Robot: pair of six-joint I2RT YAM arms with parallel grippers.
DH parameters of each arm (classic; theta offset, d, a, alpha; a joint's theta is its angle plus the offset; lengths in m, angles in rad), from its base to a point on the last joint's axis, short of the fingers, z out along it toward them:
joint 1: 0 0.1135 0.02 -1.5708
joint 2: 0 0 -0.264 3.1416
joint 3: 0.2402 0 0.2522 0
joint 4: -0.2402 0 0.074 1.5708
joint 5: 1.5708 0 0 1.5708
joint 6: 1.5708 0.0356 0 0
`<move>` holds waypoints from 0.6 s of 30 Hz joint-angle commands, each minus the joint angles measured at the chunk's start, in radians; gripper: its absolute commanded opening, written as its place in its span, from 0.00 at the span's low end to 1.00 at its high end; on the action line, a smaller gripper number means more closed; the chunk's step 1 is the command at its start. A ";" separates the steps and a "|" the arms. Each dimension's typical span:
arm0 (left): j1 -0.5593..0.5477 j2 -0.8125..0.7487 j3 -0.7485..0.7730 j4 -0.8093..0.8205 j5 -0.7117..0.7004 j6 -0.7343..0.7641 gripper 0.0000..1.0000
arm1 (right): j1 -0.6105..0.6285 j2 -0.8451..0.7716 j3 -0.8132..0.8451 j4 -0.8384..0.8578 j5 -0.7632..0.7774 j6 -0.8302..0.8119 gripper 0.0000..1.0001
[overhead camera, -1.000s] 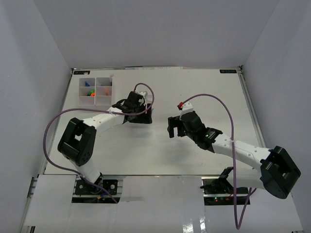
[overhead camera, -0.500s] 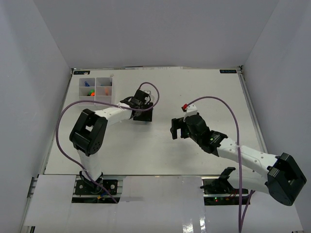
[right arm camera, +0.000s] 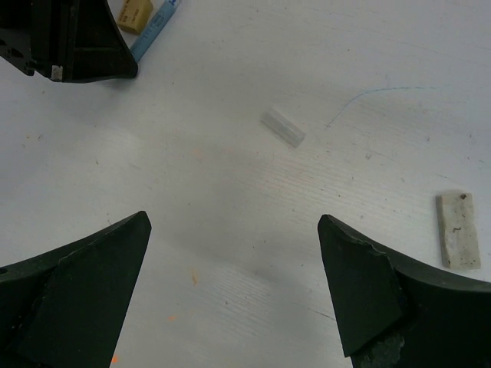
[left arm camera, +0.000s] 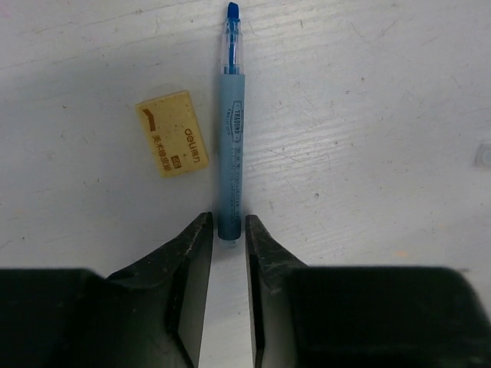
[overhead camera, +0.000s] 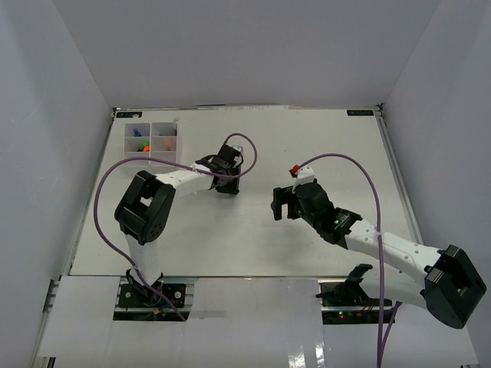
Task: Sort the stationery into containers
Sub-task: Pick up the pen from the center of the board.
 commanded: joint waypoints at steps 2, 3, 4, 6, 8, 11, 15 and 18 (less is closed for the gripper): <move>-0.027 0.007 0.010 -0.016 0.024 -0.006 0.30 | -0.006 -0.034 -0.010 0.048 0.012 -0.002 0.96; -0.031 0.004 0.009 -0.015 0.026 -0.005 0.28 | -0.006 -0.040 -0.010 0.048 0.012 -0.001 0.96; -0.039 -0.007 0.009 -0.016 0.026 -0.006 0.24 | -0.006 -0.045 -0.011 0.048 0.013 0.001 0.96; -0.051 -0.018 0.010 -0.013 0.028 -0.009 0.21 | -0.008 -0.056 -0.011 0.048 0.013 0.001 0.96; -0.057 -0.042 0.009 -0.012 0.040 -0.014 0.18 | -0.008 -0.066 -0.011 0.048 0.010 0.002 0.97; -0.068 -0.094 -0.003 0.004 0.054 -0.029 0.13 | -0.008 -0.083 -0.010 0.049 0.002 0.008 0.97; -0.079 -0.203 -0.072 0.082 0.104 -0.032 0.11 | -0.009 -0.116 -0.008 0.057 -0.015 0.018 0.98; -0.079 -0.312 -0.161 0.189 0.176 -0.003 0.09 | -0.009 -0.136 0.001 0.074 -0.045 0.025 0.99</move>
